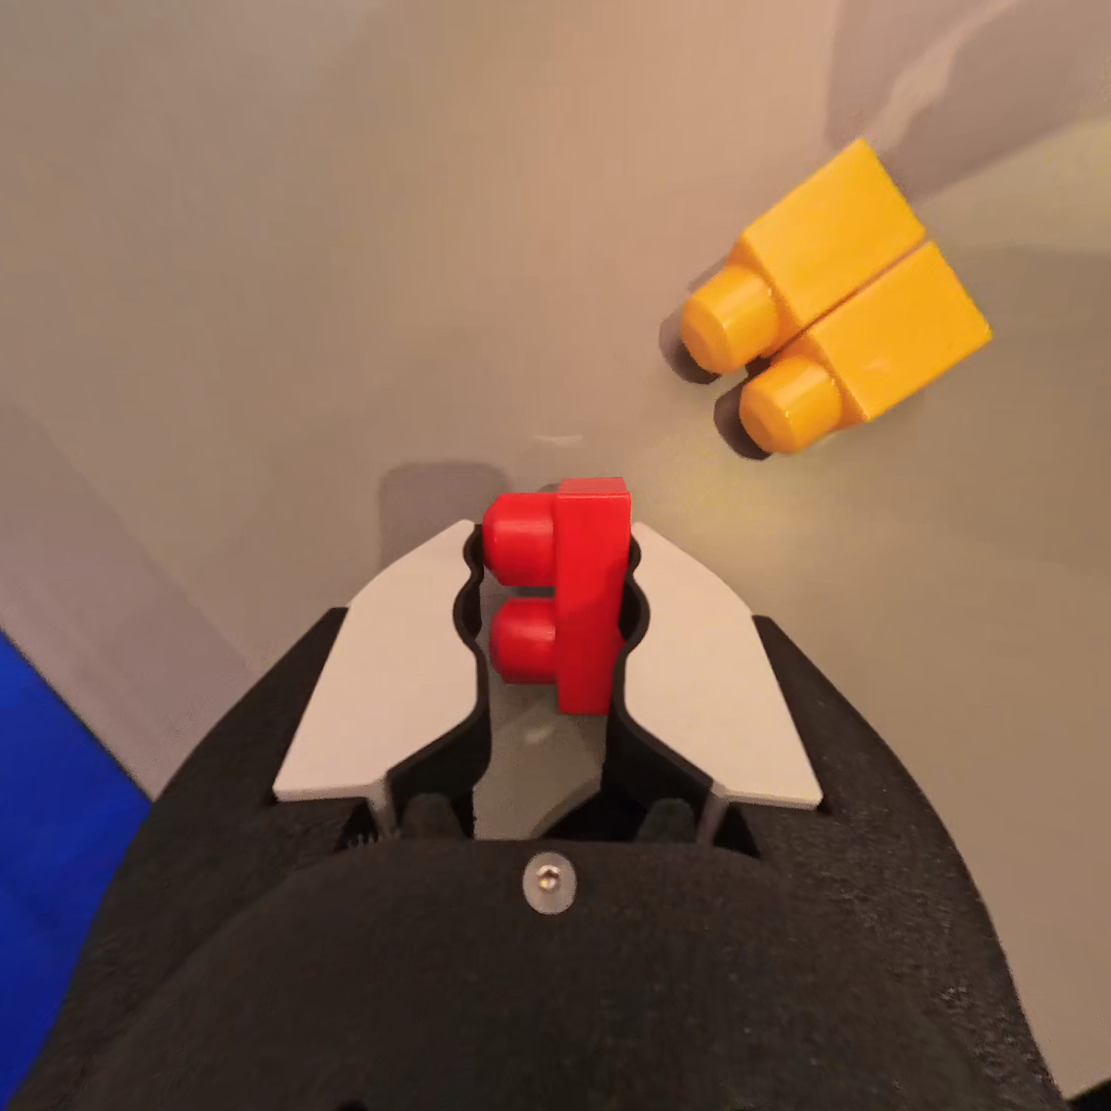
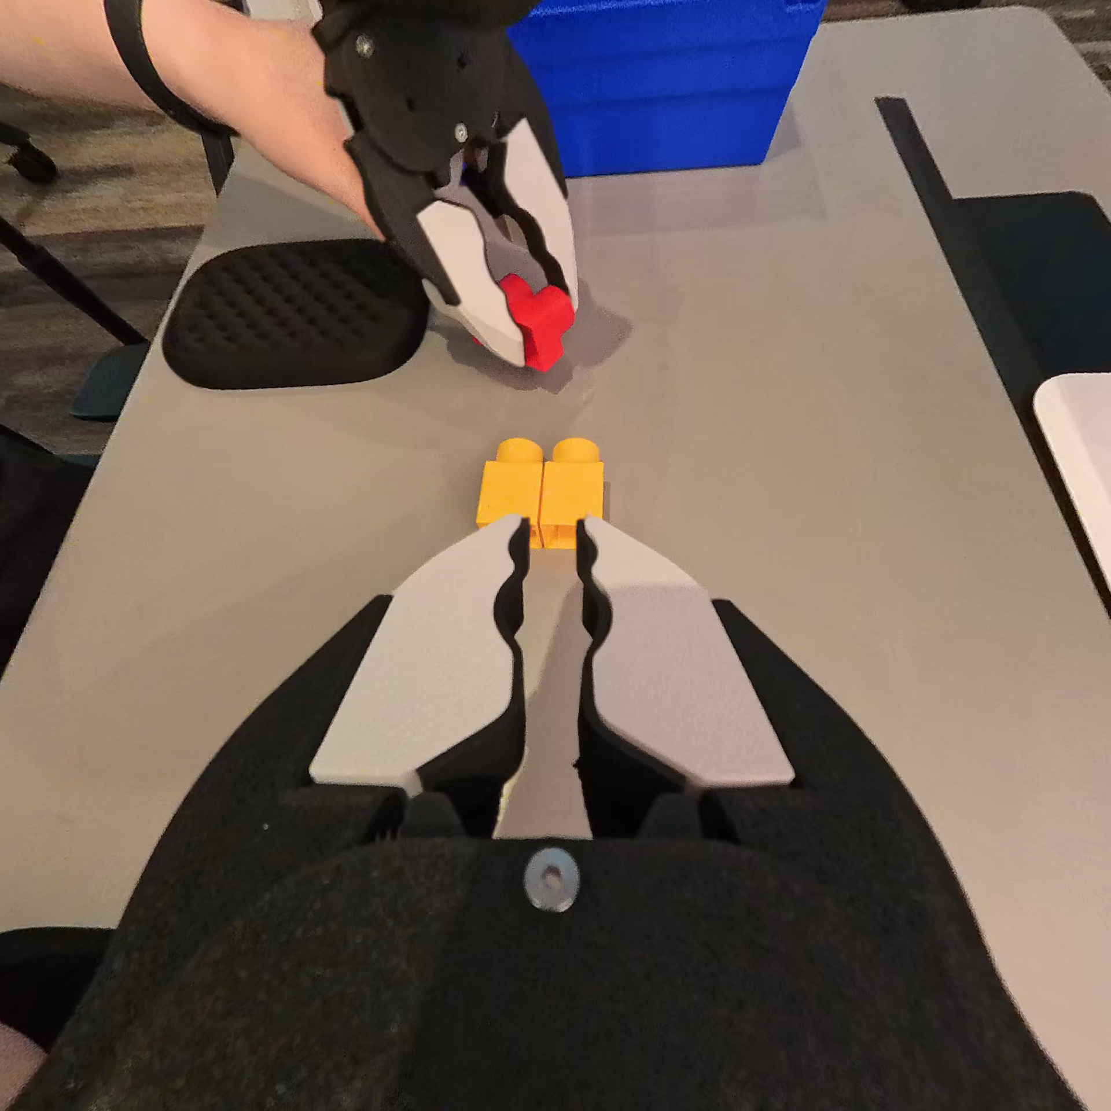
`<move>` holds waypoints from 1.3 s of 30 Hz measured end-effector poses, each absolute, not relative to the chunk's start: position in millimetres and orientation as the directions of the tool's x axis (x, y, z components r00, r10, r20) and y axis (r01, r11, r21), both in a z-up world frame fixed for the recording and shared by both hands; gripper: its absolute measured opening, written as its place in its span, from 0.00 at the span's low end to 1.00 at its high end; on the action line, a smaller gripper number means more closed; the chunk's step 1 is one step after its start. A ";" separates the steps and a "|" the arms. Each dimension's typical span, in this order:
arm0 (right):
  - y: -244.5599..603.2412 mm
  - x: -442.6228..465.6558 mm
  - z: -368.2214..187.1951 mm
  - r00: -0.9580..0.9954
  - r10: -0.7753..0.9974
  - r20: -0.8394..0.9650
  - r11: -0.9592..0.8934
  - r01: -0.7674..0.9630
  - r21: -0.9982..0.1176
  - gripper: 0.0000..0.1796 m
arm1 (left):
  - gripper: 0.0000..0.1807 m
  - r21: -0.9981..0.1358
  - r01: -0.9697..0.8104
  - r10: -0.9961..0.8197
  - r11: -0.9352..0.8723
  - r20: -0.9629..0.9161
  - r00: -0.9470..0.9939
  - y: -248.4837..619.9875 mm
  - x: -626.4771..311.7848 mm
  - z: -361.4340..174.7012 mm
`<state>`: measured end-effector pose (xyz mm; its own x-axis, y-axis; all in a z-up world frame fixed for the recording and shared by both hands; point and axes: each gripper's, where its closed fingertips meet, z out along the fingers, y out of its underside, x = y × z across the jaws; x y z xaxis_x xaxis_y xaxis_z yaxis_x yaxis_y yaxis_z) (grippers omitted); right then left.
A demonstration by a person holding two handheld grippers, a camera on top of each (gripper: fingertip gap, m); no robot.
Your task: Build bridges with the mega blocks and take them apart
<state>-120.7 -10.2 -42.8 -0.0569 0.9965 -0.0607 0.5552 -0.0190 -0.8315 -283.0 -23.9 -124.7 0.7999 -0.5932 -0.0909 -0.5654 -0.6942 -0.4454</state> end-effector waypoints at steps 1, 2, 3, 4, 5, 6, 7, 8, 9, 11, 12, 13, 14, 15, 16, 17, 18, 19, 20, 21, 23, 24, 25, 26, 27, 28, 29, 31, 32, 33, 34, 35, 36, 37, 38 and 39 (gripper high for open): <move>-10.1 -121.5 -45.0 -0.058 0.997 -0.058 -0.015 0.564 -0.825 0.08 | 0.24 -0.446 -0.542 -0.577 -0.713 -0.067 0.814 -21.7 -281.7 -124.8; -10.0 -122.5 -47.1 -0.059 0.997 -0.058 -0.014 0.572 -0.820 0.08 | 0.24 -0.437 -0.530 -0.563 -0.727 -0.063 0.824 -19.7 -282.0 -125.3; -10.2 -123.5 -49.3 -0.062 0.996 -0.060 -0.013 0.578 -0.816 0.08 | 0.24 -0.430 -0.523 -0.548 -0.735 -0.077 0.833 -16.7 -283.9 -125.9; -10.6 -124.4 -51.7 -0.066 0.996 -0.064 -0.014 0.583 -0.812 0.08 | 0.24 -0.417 -0.521 -0.538 -0.745 -0.087 0.839 -15.2 -285.4 -127.8; -11.1 -125.6 -54.0 -0.070 0.995 -0.070 -0.016 0.587 -0.809 0.08 | 0.24 -0.397 -0.515 -0.529 -0.760 -0.082 0.845 -15.5 -286.3 -131.0; -11.8 -127.2 -56.4 -0.074 0.994 -0.078 -0.019 0.591 -0.807 0.08 | 0.24 -0.380 -0.502 -0.516 -0.777 -0.072 0.853 -16.0 -286.8 -134.7; -12.9 -129.3 -58.7 -0.078 0.993 -0.085 -0.022 0.594 -0.804 0.08 | 0.24 -0.361 -0.489 -0.504 -0.794 -0.059 0.861 -16.8 -287.1 -138.8; -14.4 -131.9 -61.1 -0.085 0.992 -0.090 -0.021 0.601 -0.799 0.08 | 0.24 -0.346 -0.478 -0.495 -0.807 -0.045 0.868 -17.3 -287.1 -142.5; -16.0 -134.7 -63.9 -0.091 0.992 -0.088 -0.014 0.611 -0.791 0.09 | 0.24 -0.332 -0.468 -0.485 -0.819 -0.035 0.874 -17.4 -287.5 -146.0; -18.4 -141.3 -69.8 -0.098 0.993 -0.062 0.015 0.639 -0.769 0.11 | 0.24 -0.327 -0.451 -0.469 -0.830 -0.029 0.883 -15.0 -288.2 -149.1; -20.2 -145.4 -72.2 -0.103 0.994 -0.046 0.032 0.650 -0.759 0.13 | 0.24 -0.326 -0.444 -0.461 -0.834 -0.029 0.887 -14.0 -288.7 -148.9; -21.9 -149.6 -74.8 -0.107 0.994 -0.029 0.049 0.663 -0.747 0.16 | 0.24 -0.321 -0.441 -0.457 -0.838 -0.028 0.889 -13.5 -289.0 -148.8; -23.1 -153.7 -77.5 -0.107 0.994 -0.011 0.065 0.677 -0.733 0.19 | 0.24 -0.321 -0.440 -0.458 -0.839 -0.024 0.889 -13.2 -288.5 -148.5; -22.9 -157.6 -80.4 -0.099 0.995 0.009 0.075 0.691 -0.719 0.21 | 0.25 -0.327 -0.437 -0.458 -0.838 -0.014 0.889 -12.7 -287.1 -148.1; -21.5 -161.5 -83.2 -0.081 0.996 0.028 0.077 0.705 -0.705 0.25 | 0.27 -0.334 -0.429 -0.453 -0.839 -0.005 0.891 -12.1 -286.0 -147.4; -20.6 -164.9 -86.0 -0.067 0.997 0.041 0.077 0.719 -0.691 0.28 | 0.32 -0.343 -0.421 -0.449 -0.840 0.004 0.894 -11.5 -285.0 -146.4; -20.7 -167.9 -88.6 -0.056 0.997 0.048 0.074 0.732 -0.678 0.31 | 0.37 -0.355 -0.411 -0.445 -0.840 0.017 0.895 -11.0 -283.6 -144.6; -20.9 -170.8 -90.5 -0.047 0.997 0.055 0.072 0.739 -0.670 0.34 | 0.40 -0.371 -0.402 -0.445 -0.837 0.035 0.895 -10.8 -281.6 -141.6; -21.6 -173.5 -92.3 -0.045 0.997 0.062 0.075 0.744 -0.664 0.36 | 0.40 -0.389 -0.394 -0.447 -0.833 0.051 0.893 -10.8 -280.3 -137.5; -22.9 -175.5 -94.3 -0.047 0.997 0.069 0.081 0.750 -0.657 0.37 | 0.40 -0.410 -0.387 -0.447 -0.826 0.059 0.893 -10.3 -280.6 -132.3; -23.7 -177.4 -100.4 -0.045 0.996 0.081 0.086 0.769 -0.633 0.39 | 0.40 -0.456 -0.364 -0.441 -0.813 0.072 0.895 -9.5 -285.4 -119.8; -23.6 -177.8 -103.9 -0.040 0.996 0.083 0.083 0.781 -0.619 0.41 | 0.40 -0.474 -0.352 -0.439 -0.807 0.082 0.895 -9.8 -289.0 -113.5; -24.6 -178.4 -107.3 -0.042 0.996 0.079 0.081 0.791 -0.606 0.42 | 0.40 -0.490 -0.347 -0.444 -0.800 0.094 0.891 -10.2 -292.8 -107.6; -26.0 -179.2 -109.9 -0.048 0.996 0.075 0.084 0.797 -0.598 0.42 | 0.40 -0.513 -0.355 -0.468 -0.782 0.108 0.877 -10.6 -295.0 -101.3; -27.1 -179.9 -111.4 -0.055 0.996 0.073 0.088 0.799 -0.594 0.42 | 0.39 -0.533 -0.379 -0.506 -0.757 0.109 0.856 -11.4 -297.5 -95.3; -27.4 -180.4 -111.6 -0.058 0.996 0.073 0.090 0.799 -0.595 0.42 | 0.38 -0.544 -0.421 -0.549 -0.726 0.090 0.831 -12.9 -301.5 -90.4; -27.3 -180.6 -110.7 -0.058 0.996 0.073 0.090 0.796 -0.599 0.42 | 0.36 -0.547 -0.472 -0.597 -0.692 0.064 0.800 -15.7 -305.7 -86.8; -28.1 -180.4 -106.6 -0.056 0.997 0.057 0.079 0.783 -0.617 0.42 | 0.34 -0.531 -0.517 -0.623 -0.671 0.027 0.782 -20.0 -319.1 -83.1; -29.8 -180.8 -103.3 -0.056 0.997 0.045 0.072 0.775 -0.628 0.42 | 0.32 -0.537 -0.485 -0.599 -0.690 0.046 0.800 -20.1 -323.8 -81.9; -32.7 -182.6 -98.7 -0.062 0.997 0.037 0.071 0.764 -0.641 0.41 | 0.28 -0.551 -0.444 -0.588 -0.707 0.110 0.801 -23.2 -321.1 -81.3; -37.0 -186.8 -92.7 -0.074 0.997 0.035 0.079 0.747 -0.660 0.41 | 0.24 -0.561 -0.406 -0.577 -0.721 0.163 0.800 -25.7 -318.5 -81.9; -41.6 -193.2 -85.6 -0.090 0.995 0.049 0.099 0.724 -0.682 0.40 | 0.25 -0.564 -0.384 -0.561 -0.731 0.176 0.809 -25.7 -320.0 -84.3; -45.9 -201.4 -78.6 -0.102 0.992 0.077 0.127 0.699 -0.704 0.38 | 0.27 -0.572 -0.376 -0.552 -0.729 0.167 0.817 -25.2 -322.2 -85.8; -51.2 -210.5 -73.3 -0.114 0.988 0.101 0.152 0.678 -0.720 0.36 | 0.30 -0.586 -0.371 -0.545 -0.720 0.147 0.825 -24.3 -324.7 -85.7; -57.2 -219.1 -70.0 -0.123 0.987 0.107 0.162 0.664 -0.730 0.33 | 0.30 -0.598 -0.369 -0.539 -0.712 0.129 0.832 -25.2 -327.4 -84.6; -63.1 -226.2 -68.4 -0.131 0.987 0.090 0.154 0.661 -0.734 0.29 | 0.30 -0.606 -0.363 -0.532 -0.708 0.119 0.838 -27.5 -329.9 -83.3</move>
